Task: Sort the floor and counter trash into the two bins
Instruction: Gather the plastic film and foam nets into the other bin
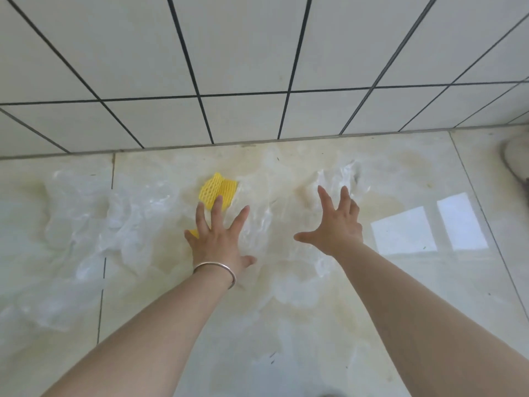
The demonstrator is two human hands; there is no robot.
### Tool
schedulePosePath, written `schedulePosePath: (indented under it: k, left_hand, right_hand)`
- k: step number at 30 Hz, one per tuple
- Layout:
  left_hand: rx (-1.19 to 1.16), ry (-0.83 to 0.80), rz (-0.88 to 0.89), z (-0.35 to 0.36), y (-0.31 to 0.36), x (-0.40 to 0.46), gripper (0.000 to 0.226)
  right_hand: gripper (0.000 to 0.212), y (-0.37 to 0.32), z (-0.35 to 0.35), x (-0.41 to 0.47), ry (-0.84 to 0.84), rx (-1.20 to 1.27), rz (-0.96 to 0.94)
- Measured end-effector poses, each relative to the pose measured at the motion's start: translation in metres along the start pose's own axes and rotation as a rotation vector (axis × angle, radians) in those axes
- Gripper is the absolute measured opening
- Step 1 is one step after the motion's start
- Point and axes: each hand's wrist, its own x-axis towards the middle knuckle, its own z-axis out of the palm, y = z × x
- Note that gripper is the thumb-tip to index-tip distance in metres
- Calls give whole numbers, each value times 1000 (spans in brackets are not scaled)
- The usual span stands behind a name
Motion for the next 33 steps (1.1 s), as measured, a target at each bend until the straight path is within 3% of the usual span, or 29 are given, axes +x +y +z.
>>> schedulePosePath:
  k: [5,12,18,21,26,28,30,33]
  left_hand:
    - [-57,-56,6,5,2,16,110]
    - [-236,-83,20,19,1,32,112]
    - [-612,46,-31,18,7,33,71]
    - [-744,36,-111,18,7,32,65]
    - [-930,-50,-211,7,9,26,41]
    - [-988,-52,-208,-6,8,23,36]
    - [-1013,-33,-185,-21,3,17,34]
    - [-1015,18,-166,-47,-16,5,29]
  right_hand:
    - [118,-10,6,17,-96,140,32]
    - [90,-28,48,5,59,224,-185]
    - [61,-59,70,-13,-17,471,-234]
    - [41,-83,73,-20,-125,717,-227]
    - [37,-98,60,-31,-249,1195,-63]
    - [47,-103,50,-36,-288,1343,-15]
    - [52,-114,38,-43,-314,1406,-27]
    - [39,-141,16,-59,-315,1396,-55]
